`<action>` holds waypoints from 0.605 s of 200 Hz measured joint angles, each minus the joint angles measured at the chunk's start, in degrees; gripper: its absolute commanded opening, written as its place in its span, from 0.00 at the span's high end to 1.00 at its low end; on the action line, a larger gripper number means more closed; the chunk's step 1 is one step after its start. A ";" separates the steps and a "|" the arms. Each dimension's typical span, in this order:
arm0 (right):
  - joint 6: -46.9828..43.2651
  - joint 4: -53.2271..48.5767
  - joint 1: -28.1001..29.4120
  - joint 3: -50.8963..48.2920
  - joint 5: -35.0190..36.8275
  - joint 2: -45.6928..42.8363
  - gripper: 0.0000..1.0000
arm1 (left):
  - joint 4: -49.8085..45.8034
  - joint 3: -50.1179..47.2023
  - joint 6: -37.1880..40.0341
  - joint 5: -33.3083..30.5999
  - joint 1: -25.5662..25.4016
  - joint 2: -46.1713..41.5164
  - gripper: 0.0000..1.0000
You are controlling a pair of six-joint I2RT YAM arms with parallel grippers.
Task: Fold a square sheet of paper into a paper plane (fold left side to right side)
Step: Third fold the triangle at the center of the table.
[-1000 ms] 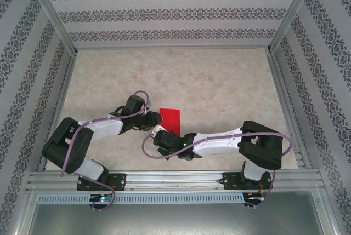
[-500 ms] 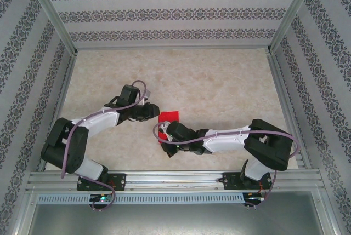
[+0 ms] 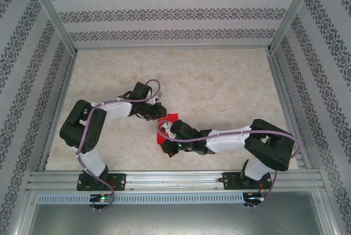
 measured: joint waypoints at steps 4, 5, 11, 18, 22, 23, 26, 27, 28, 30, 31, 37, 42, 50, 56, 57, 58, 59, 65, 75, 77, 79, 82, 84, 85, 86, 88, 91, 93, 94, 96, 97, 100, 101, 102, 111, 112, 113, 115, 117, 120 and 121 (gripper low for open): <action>0.17 0.11 -0.07 -0.04 -0.02 -0.04 1.00 | -0.07 0.11 0.13 -0.04 -0.15 0.44 0.87; 0.17 0.15 -0.09 -0.07 -0.02 -0.07 1.00 | -0.07 0.13 0.15 -0.04 -0.17 0.52 0.87; 0.35 0.37 -0.20 -0.15 -0.07 -0.15 1.00 | -0.13 0.17 0.35 -0.09 -0.28 1.09 0.88; 0.42 0.52 -0.31 -0.28 -0.17 -0.37 1.00 | -0.20 0.17 0.57 -0.28 -0.50 1.68 0.88; 0.55 0.66 -0.31 -0.39 -0.17 -0.50 1.00 | -0.31 0.20 0.72 -0.37 -0.59 2.05 0.88; 0.57 0.66 -0.31 -0.42 -0.17 -0.52 1.00 | -0.35 0.20 0.79 -0.42 -0.61 2.16 0.88; 0.57 0.70 -0.31 -0.50 -0.20 -0.63 1.00 | -0.50 0.22 0.85 -0.48 -0.66 2.40 0.88; 0.59 0.70 -0.31 -0.50 -0.17 -0.66 1.00 | -0.52 0.22 0.90 -0.48 -0.66 2.45 0.88; 0.59 0.70 -0.31 -0.52 -0.20 -0.68 1.00 | -0.57 0.24 0.98 -0.50 -0.70 2.56 0.88; 0.59 0.68 -0.31 -0.57 -0.20 -0.72 1.00 | -0.63 0.24 1.03 -0.55 -0.74 2.75 0.88; 0.63 0.68 -0.31 -0.59 -0.20 -0.76 1.00 | -0.68 0.24 1.05 -0.59 -0.76 2.80 0.89; 0.74 0.70 -0.33 -0.66 -0.22 -0.85 1.00 | -0.98 0.28 1.33 -0.79 -0.87 3.30 0.89; 0.79 0.70 -0.44 -0.70 -0.22 -0.90 1.00 | -1.25 0.33 1.55 -0.90 -0.96 3.65 0.89; 0.92 0.70 -0.66 -0.83 -0.37 -1.01 1.00 | -1.53 0.44 1.86 -1.01 -1.03 4.20 0.90; 1.09 0.66 -0.76 -0.92 -0.42 -1.11 1.00 | -1.73 0.66 1.99 -1.05 -1.03 4.26 0.90; 1.16 0.66 -0.79 -0.92 -0.42 -1.11 1.00 | -1.73 0.70 2.01 -1.05 -1.03 4.26 0.91; 1.27 0.63 -0.85 -0.92 -0.44 -1.11 1.00 | -1.77 0.74 2.03 -1.11 -1.03 4.26 0.91; 1.31 0.63 -0.90 -0.94 -0.46 -1.11 1.00 | -1.79 0.76 2.05 -1.16 -1.03 4.26 0.91; 1.55 0.68 -1.05 -0.96 -0.48 -1.18 1.00 | -1.84 0.96 2.29 -1.49 -1.09 4.28 0.91; 1.88 0.63 -1.33 -0.98 -0.48 -1.33 1.00 | -1.95 1.22 2.73 -1.90 -1.18 4.48 0.91; 1.90 0.63 -1.40 -0.98 -0.48 -1.38 1.00 | -1.99 1.27 2.80 -1.99 -1.22 4.55 0.92; 2.08 0.63 -1.42 -1.01 -0.48 -1.42 1.00 | -2.01 1.29 2.93 -1.99 -1.25 4.59 0.92; 2.08 0.66 -1.42 -1.03 -0.48 -1.46 1.00 | -2.03 1.33 2.97 -2.01 -1.25 4.66 0.92; 2.12 0.61 -1.44 -1.03 -0.46 -1.53 1.00 | -2.03 1.36 3.08 -2.01 -1.25 4.68 0.92; 2.16 0.61 -1.44 -1.03 -0.46 -1.53 1.00 | -2.03 1.36 3.10 -2.03 -1.25 4.68 0.92; 2.21 0.61 -1.46 -1.03 -0.44 -1.53 1.00 | -2.03 1.38 3.13 -2.03 -1.27 4.72 0.92; 2.25 0.57 -1.53 -1.03 -0.46 -1.55 1.00 | -2.05 1.42 3.17 -2.10 -1.29 4.74 0.92; 2.29 0.52 -1.66 -1.03 -0.44 -1.62 1.00 | -2.14 1.46 3.26 -2.12 -1.29 4.74 0.92; 2.32 0.48 -1.75 -1.03 -0.44 -1.64 1.00 | -2.19 1.46 3.32 -2.14 -1.29 4.76 0.92; 2.32 0.48 -1.77 -1.03 -0.44 -1.64 1.00 | -2.19 1.49 3.32 -2.14 -1.29 4.76 0.92; 2.38 0.44 -1.81 -1.03 -0.44 -1.64 1.00 | -2.21 1.51 3.37 -2.14 -1.29 4.76 0.92; 2.47 0.42 -1.81 -1.03 -0.42 -1.66 1.00 | -2.23 1.51 3.39 -2.14 -1.29 4.76 0.92; 2.60 0.33 -1.84 -1.03 -0.39 -1.73 1.00 | -2.25 1.51 3.41 -2.16 -1.29 4.76 0.92; 2.62 0.28 -1.88 -1.05 -0.39 -1.75 1.00 | -2.25 1.51 3.43 -2.16 -1.29 4.76 0.92; 2.71 0.22 -1.95 -1.05 -0.39 -1.75 1.00 | -2.25 1.51 3.45 -2.16 -1.29 4.76 0.92; 3.19 0.09 -2.23 -1.20 -0.37 -1.92 1.00 | -2.27 1.51 3.61 -2.19 -1.29 4.76 0.92; 3.19 0.02 -2.27 -1.25 -0.37 -1.95 1.00 | -2.27 1.53 3.63 -2.19 -1.29 4.76 0.92; 3.21 0.00 -2.32 -1.25 -0.37 -1.97 1.00 | -2.27 1.51 3.63 -2.21 -1.29 4.76 0.92; 3.39 -0.04 -2.49 -1.31 -0.37 -2.01 1.00 | -2.27 1.53 3.72 -2.21 -1.29 4.76 0.92; 3.41 -0.17 -2.58 -1.38 -0.37 -2.10 1.00 | -2.27 1.53 3.74 -2.21 -1.29 4.76 0.92; 3.56 -0.24 -2.71 -1.49 -0.24 -2.19 1.00 | -2.29 1.53 3.78 -2.25 -1.29 4.76 0.92; 3.58 -0.26 -2.75 -1.53 -0.22 -2.21 1.00 | -2.29 1.51 3.78 -2.27 -1.31 4.76 0.92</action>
